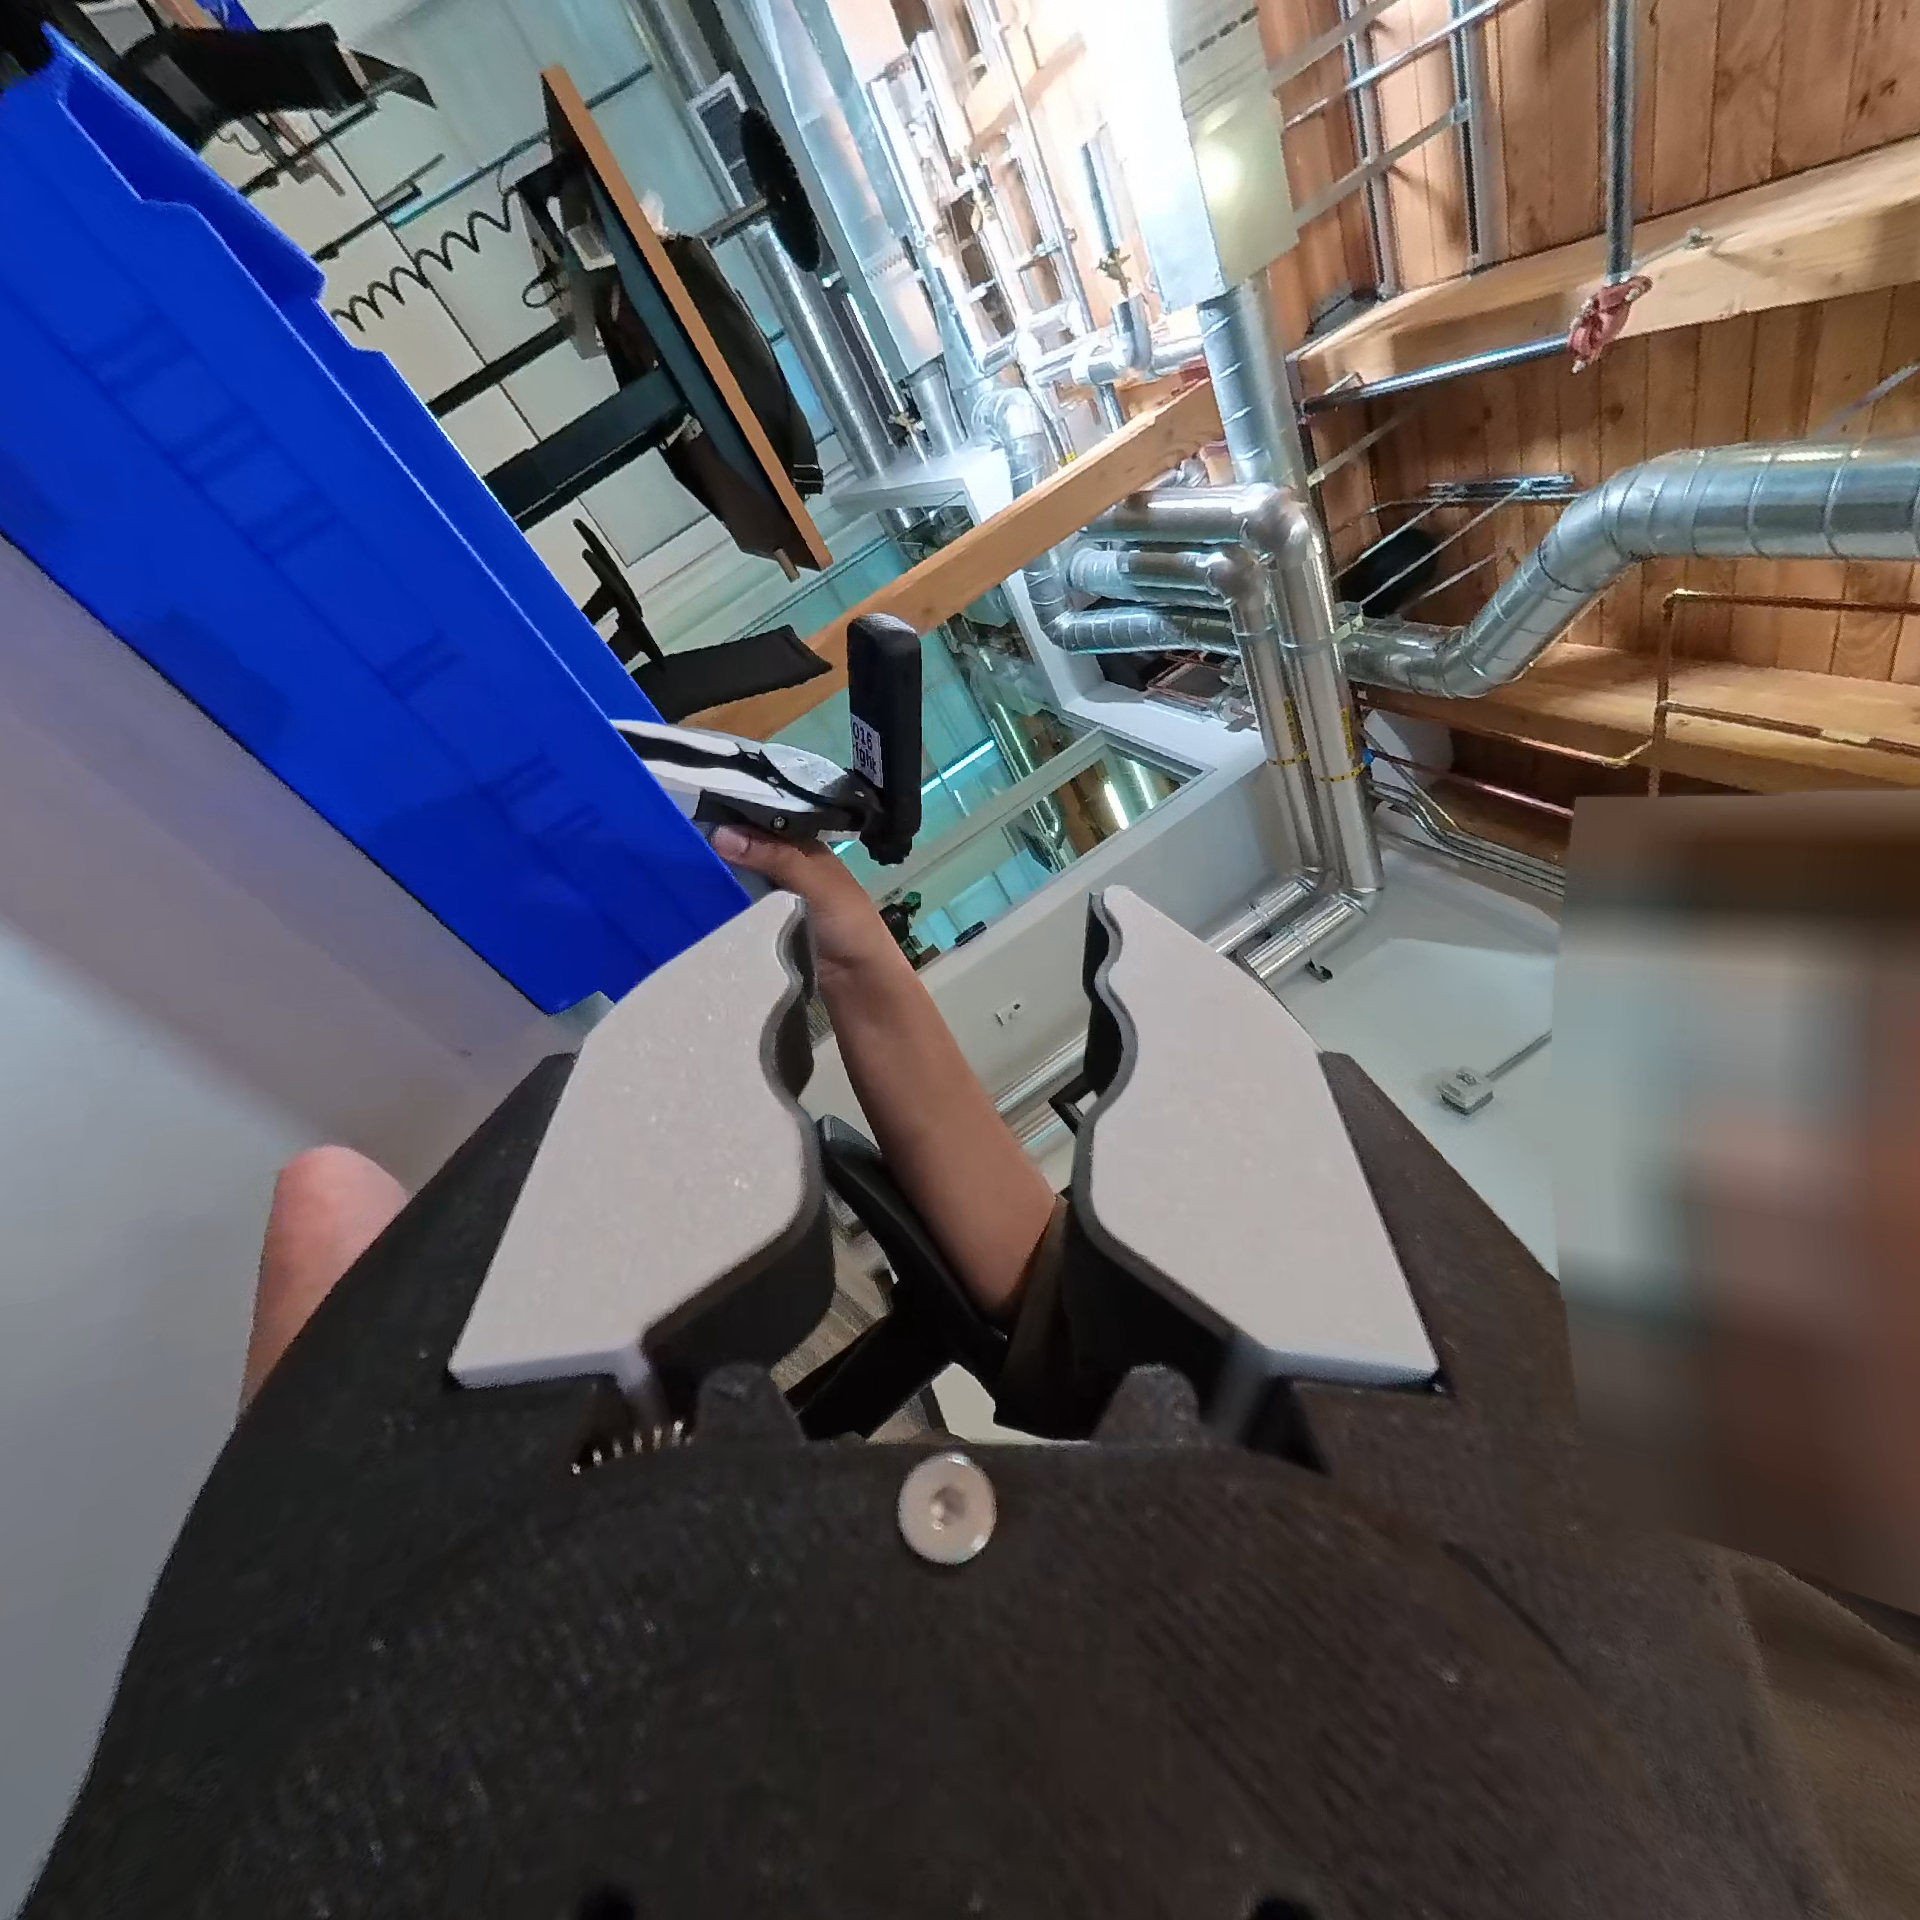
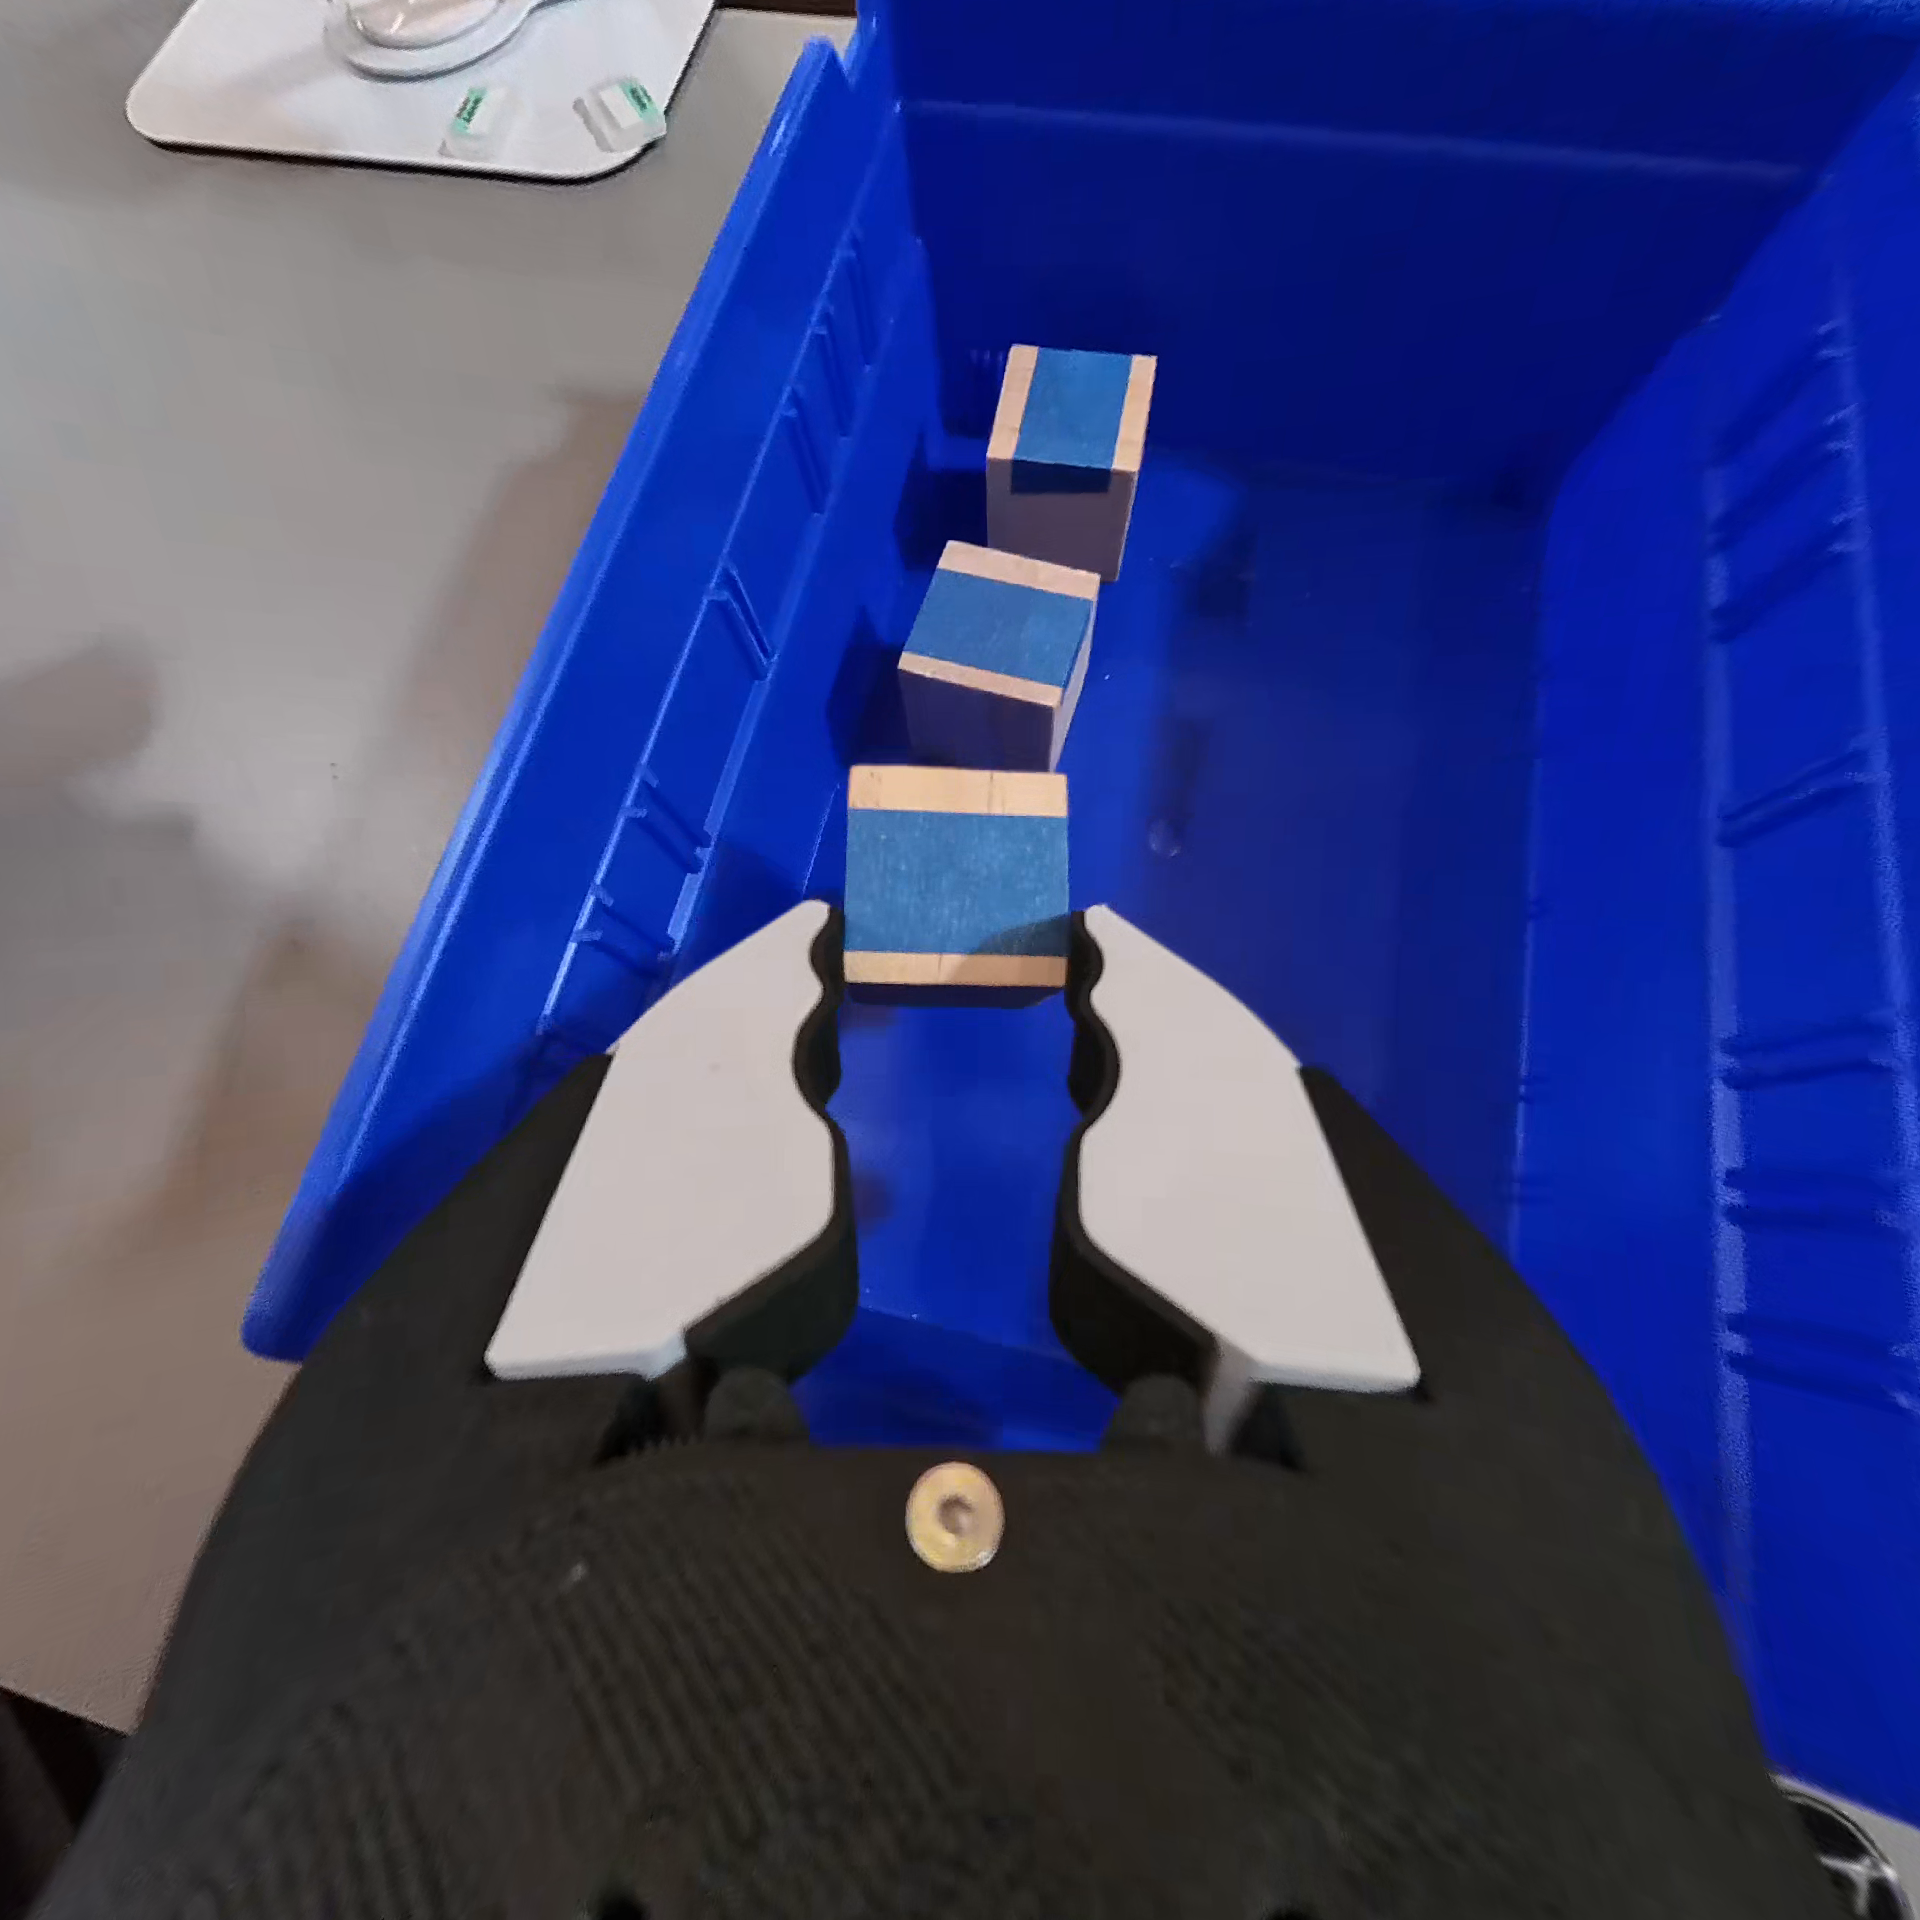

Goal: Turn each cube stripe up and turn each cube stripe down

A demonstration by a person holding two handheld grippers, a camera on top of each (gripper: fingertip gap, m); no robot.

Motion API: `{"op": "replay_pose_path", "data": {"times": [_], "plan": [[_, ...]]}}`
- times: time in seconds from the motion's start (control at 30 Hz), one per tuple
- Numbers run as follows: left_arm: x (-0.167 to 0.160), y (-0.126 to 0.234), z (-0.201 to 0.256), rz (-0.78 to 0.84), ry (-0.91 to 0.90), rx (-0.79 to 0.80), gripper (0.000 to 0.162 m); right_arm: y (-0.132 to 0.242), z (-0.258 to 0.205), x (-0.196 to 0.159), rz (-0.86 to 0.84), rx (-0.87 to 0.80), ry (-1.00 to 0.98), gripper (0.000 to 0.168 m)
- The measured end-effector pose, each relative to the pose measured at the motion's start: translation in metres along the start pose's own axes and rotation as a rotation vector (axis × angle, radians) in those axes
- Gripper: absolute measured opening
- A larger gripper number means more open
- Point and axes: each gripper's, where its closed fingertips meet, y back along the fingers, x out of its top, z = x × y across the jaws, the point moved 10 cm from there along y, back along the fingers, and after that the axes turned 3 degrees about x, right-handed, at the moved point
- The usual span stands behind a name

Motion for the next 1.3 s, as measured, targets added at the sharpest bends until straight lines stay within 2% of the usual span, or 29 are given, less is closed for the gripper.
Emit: {"op": "replay_pose_path", "data": {"times": [0.2, 0.5, 0.77, 0.93, 1.13, 1.3], "plan": [[0.0, 0.007, 0.001, 0.042, 0.008, 0.008, 0.049, -0.019, -0.008, -0.004, -0.087, -0.056, 0.053, 0.042], [-0.001, 0.01, -0.001, 0.042, 0.019, 0.029, 0.049, -0.023, -0.02, 0.001, -0.106, -0.129, 0.147, 0.042], [-0.003, 0.008, -0.003, 0.019, 0.02, 0.045, 0.049, 0.004, 0.001, 0.012, 0.046, -0.035, -0.035, 0.042], [-0.005, 0.006, -0.004, 0.001, 0.014, 0.057, 0.049, 0.011, 0.025, 0.002, -0.012, -0.102, -0.069, 0.021], [-0.006, 0.005, -0.005, -0.009, 0.014, 0.063, 0.049, -0.003, 0.022, -0.012, -0.203, -0.087, -0.034, 0.001], [-0.005, 0.005, -0.005, -0.008, 0.014, 0.064, 0.049, -0.007, 0.011, -0.01, -0.22, -0.052, -0.007, 0.001]]}}
